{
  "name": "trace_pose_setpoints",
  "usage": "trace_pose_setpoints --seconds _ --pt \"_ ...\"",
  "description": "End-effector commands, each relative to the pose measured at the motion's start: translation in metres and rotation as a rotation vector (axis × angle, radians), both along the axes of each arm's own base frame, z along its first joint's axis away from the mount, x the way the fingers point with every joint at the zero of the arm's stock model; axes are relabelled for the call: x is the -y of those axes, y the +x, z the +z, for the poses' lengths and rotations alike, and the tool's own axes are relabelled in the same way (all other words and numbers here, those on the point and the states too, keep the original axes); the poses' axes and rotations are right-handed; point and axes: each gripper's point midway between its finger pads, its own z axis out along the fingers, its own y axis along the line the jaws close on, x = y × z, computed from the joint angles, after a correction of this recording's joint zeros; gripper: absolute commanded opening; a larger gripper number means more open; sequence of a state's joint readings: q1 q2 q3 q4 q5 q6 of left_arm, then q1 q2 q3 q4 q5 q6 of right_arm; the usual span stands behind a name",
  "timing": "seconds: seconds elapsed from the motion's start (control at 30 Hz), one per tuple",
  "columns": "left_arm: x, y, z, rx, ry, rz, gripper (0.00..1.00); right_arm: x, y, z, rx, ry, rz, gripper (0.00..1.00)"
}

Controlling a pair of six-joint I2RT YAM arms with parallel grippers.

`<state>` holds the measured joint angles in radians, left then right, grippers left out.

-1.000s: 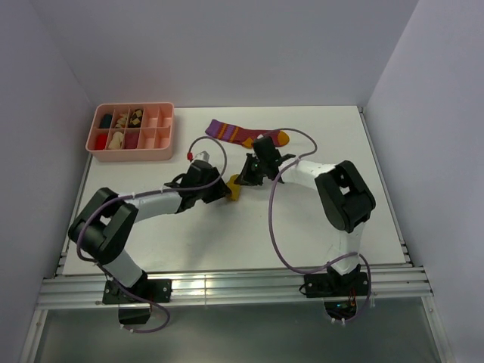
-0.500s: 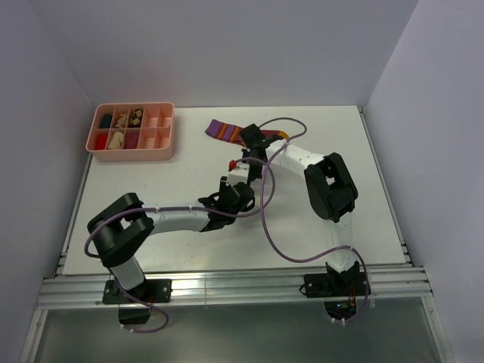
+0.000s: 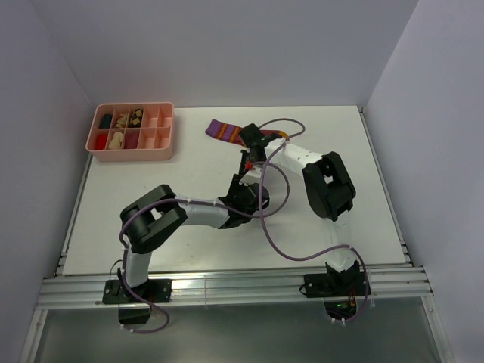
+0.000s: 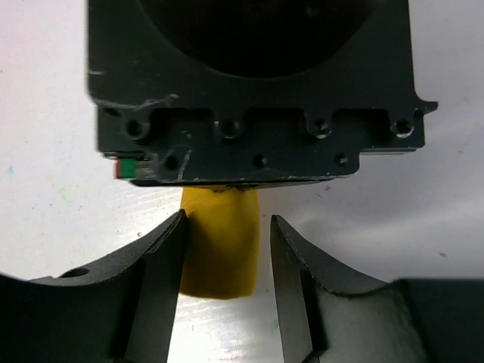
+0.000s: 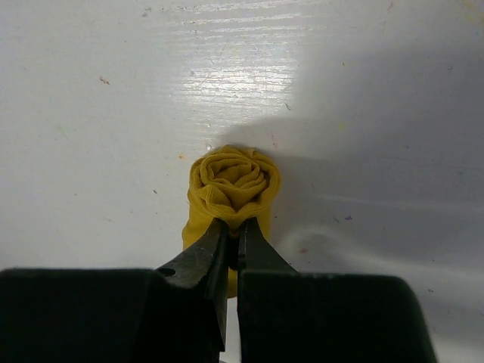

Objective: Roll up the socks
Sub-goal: Roll the sock at the center of the board, then pick up the sock at the center of the board.

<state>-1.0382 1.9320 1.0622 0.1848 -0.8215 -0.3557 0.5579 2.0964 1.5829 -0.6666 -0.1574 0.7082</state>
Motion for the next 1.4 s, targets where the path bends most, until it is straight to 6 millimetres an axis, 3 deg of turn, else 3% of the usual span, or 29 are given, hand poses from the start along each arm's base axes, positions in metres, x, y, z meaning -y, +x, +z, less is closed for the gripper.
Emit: trace_pose_setpoints --seconds 0.0,0.37,0.9,1.07,1.23,1.37 --pt "0.006 0.007 -0.003 0.027 0.04 0.005 0.52 0.015 -0.03 -0.034 -0.133 -0.104 0.023 0.0" --pt "-0.014 0.005 -0.052 -0.054 0.195 0.102 0.53 0.012 -0.034 -0.035 -0.154 -0.093 0.032 0.0" --pt "-0.085 -0.03 -0.105 -0.315 0.235 0.233 0.51 0.007 -0.035 -0.021 -0.152 -0.037 0.023 0.0" --pt "-0.097 -0.045 -0.116 -0.406 0.16 0.217 0.5 0.002 -0.028 -0.008 -0.128 0.062 -0.004 0.21" --pt "-0.096 -0.051 -0.118 -0.448 0.12 0.202 0.47 -0.004 -0.005 0.029 -0.041 0.172 -0.034 0.45" --pt "-0.099 -0.052 -0.115 -0.459 0.084 0.21 0.47 0.0 0.018 0.066 0.056 0.245 -0.087 0.57"
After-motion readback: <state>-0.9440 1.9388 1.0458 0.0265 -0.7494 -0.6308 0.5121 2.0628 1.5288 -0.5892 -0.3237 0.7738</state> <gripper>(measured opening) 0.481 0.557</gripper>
